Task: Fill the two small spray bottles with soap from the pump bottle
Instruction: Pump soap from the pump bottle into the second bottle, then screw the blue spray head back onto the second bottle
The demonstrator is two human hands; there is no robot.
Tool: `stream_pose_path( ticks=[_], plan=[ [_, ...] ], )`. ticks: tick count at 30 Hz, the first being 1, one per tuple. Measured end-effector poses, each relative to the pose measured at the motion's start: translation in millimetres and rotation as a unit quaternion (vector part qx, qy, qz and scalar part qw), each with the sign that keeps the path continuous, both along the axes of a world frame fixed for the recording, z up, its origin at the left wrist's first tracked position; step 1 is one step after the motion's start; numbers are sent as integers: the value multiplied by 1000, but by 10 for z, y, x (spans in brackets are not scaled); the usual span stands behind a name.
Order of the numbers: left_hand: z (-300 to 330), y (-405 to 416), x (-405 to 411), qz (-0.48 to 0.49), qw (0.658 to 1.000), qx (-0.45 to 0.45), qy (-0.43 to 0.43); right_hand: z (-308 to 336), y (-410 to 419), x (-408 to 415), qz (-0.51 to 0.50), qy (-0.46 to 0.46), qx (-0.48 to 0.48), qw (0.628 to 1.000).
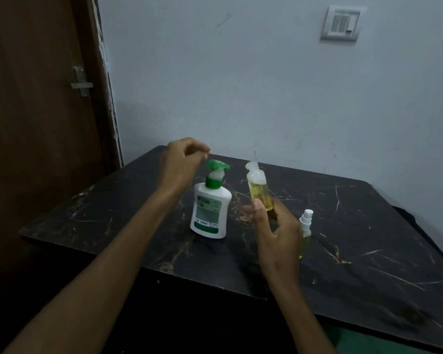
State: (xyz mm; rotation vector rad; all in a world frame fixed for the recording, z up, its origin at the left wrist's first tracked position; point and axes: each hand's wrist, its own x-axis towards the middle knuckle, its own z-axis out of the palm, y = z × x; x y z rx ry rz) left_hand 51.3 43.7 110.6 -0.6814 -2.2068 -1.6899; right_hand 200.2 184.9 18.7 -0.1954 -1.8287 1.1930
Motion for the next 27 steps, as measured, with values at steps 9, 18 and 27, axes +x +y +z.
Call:
stream_pose_path(
  ticks=[9,18,27],
  plan=[
    [-713,-172,1104,79,991,-42,98,-146,-181,121,84,11,-98,992],
    [-666,86,1327,-4,998,-8,67,-170,-279,222,148,12,-90,985],
    [-827,13,1194,-32,999,29,31,-149,-103,466,40,-159,106,981]
  ],
)
